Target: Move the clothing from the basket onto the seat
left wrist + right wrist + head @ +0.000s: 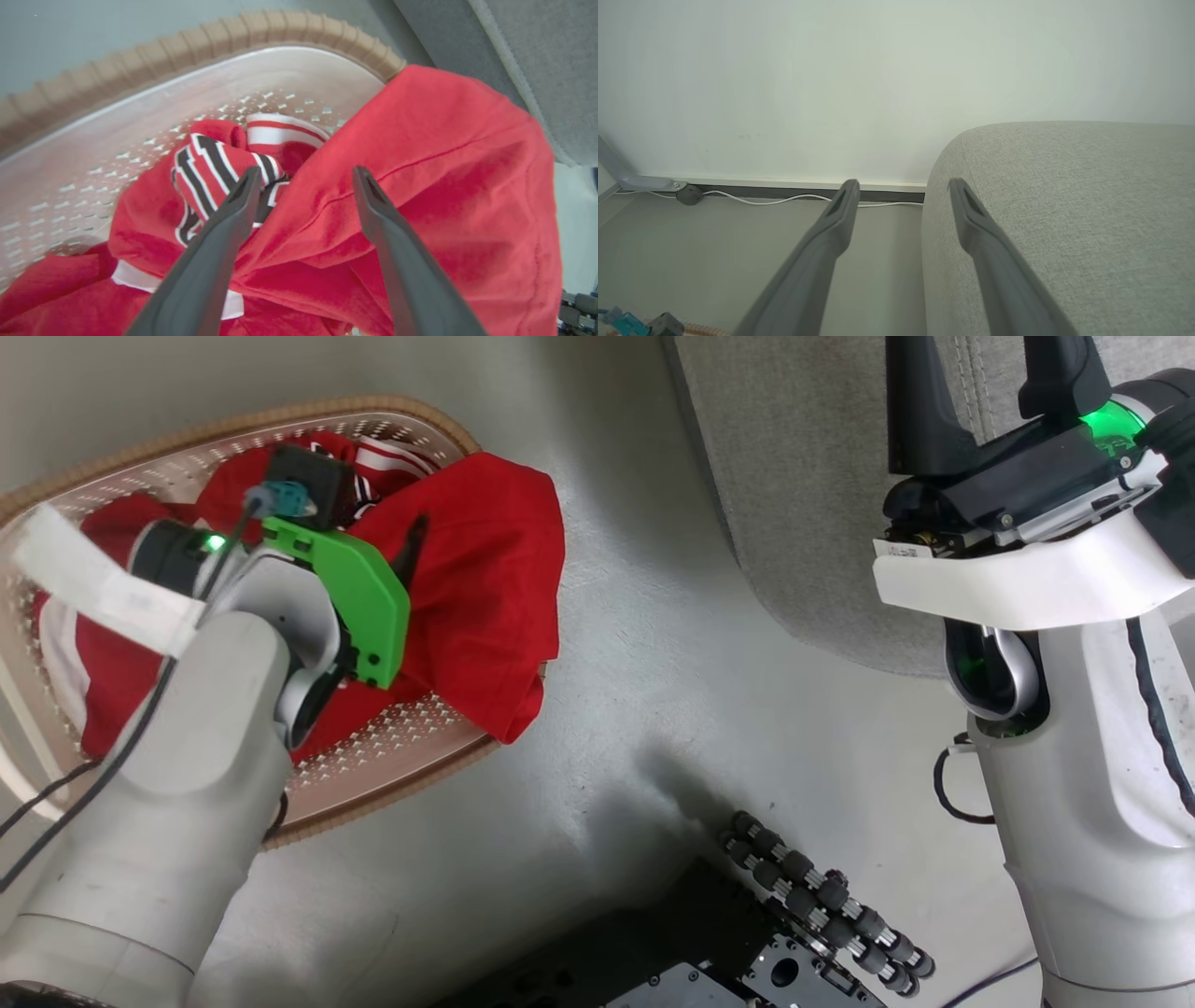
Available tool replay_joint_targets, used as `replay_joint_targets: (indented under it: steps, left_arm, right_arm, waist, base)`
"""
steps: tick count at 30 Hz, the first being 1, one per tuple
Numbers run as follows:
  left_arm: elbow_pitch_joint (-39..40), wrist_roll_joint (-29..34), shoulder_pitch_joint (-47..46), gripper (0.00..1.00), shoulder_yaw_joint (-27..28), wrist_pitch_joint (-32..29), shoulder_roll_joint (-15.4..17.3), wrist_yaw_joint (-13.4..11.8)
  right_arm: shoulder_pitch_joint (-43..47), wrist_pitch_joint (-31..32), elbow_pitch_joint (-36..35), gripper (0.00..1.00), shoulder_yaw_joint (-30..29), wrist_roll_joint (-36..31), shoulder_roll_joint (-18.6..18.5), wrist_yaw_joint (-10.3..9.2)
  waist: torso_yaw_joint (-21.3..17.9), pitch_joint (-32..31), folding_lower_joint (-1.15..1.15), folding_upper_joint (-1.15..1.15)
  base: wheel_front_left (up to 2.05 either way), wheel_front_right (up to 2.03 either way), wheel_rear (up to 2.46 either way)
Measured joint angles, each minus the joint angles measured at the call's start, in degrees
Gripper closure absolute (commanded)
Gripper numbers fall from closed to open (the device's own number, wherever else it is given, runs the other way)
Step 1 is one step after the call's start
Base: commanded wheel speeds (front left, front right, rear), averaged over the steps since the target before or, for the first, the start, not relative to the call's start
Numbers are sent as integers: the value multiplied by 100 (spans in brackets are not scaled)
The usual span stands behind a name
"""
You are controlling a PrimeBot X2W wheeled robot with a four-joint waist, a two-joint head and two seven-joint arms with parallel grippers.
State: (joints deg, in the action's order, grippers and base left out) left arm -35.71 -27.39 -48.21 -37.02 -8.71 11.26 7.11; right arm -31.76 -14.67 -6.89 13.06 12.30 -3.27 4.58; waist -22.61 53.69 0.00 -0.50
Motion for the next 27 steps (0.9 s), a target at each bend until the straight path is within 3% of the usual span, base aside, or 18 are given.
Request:
replay_joint_targets:
  steps: [7,14,27]
  left_arm:
    - [103,-511,-12,0,-419,-437,22,0]
    - [145,-673,-266,0,-487,-443,356,1]
    - [325,-1145,-365,0,-969,-695,490,1]
  right_arm:
    - [5,0,9,0,10,5,10,42]
    - [24,0,15,0,-4,10,33,64]
    - [60,0,30,0,5,10,45,141]
  waist:
    - [-111,77,0,0]
    - [-140,137,0,0]
    - [-148,217,0,0]
  base:
    - [0,0,0]
    - [0,0,0]
    - [0,0,0]
